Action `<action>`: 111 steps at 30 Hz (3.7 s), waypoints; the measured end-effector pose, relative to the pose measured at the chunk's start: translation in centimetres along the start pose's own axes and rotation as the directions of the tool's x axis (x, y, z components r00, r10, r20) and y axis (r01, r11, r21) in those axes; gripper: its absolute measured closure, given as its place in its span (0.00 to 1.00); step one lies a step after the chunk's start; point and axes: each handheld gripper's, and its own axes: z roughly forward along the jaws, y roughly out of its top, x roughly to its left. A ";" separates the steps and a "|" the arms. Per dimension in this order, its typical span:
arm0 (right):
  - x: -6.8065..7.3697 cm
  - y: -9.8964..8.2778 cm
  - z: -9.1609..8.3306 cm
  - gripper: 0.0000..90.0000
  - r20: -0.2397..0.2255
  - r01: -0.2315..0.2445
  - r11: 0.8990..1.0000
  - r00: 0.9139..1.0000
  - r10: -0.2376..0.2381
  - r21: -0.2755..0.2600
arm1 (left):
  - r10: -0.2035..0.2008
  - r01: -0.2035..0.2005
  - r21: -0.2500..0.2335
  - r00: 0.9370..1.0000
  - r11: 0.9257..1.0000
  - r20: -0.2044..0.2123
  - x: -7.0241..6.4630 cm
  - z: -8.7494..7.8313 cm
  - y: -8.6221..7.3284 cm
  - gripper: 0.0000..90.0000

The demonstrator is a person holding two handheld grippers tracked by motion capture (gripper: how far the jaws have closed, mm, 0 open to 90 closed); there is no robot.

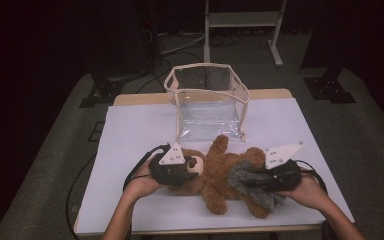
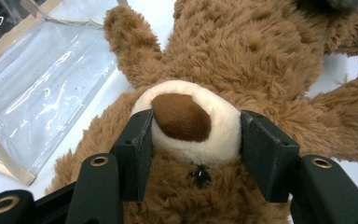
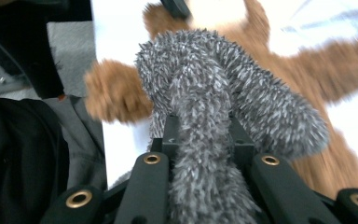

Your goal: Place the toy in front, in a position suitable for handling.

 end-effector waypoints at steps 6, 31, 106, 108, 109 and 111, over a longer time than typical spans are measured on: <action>1.1 4.4 4.3 0.82 -0.073 0.101 0.993 0.993 -0.096 0.065 | 0.002 -0.002 0.000 1.000 1.000 0.002 0.0 0.0 0.0 0.51; 2.0 4.3 6.0 0.83 -0.073 0.153 0.978 0.987 -0.144 0.141 | 0.004 -0.004 0.004 1.000 1.000 0.025 -0.1 -0.3 -0.2 0.51; -2.7 3.4 4.0 0.82 -0.041 0.028 0.998 0.999 -0.026 0.052 | 0.060 -0.062 0.016 0.994 0.998 0.088 -0.5 -1.6 -0.1 0.44; -3.1 2.8 3.7 0.82 -0.038 0.004 0.999 0.999 -0.003 0.032 | 0.053 -0.054 0.010 0.995 0.998 0.081 -0.2 -2.1 -0.3 0.42; -3.1 2.6 3.6 0.82 -0.040 -0.002 1.000 0.999 0.003 0.028 | 0.050 -0.050 0.008 0.996 0.999 0.076 -0.1 -2.2 -0.4 0.39; -3.1 2.4 3.5 0.82 -0.041 -0.004 1.000 0.999 0.004 0.021 | 0.047 -0.048 0.019 0.998 0.999 0.049 0.3 -2.5 -0.7 0.32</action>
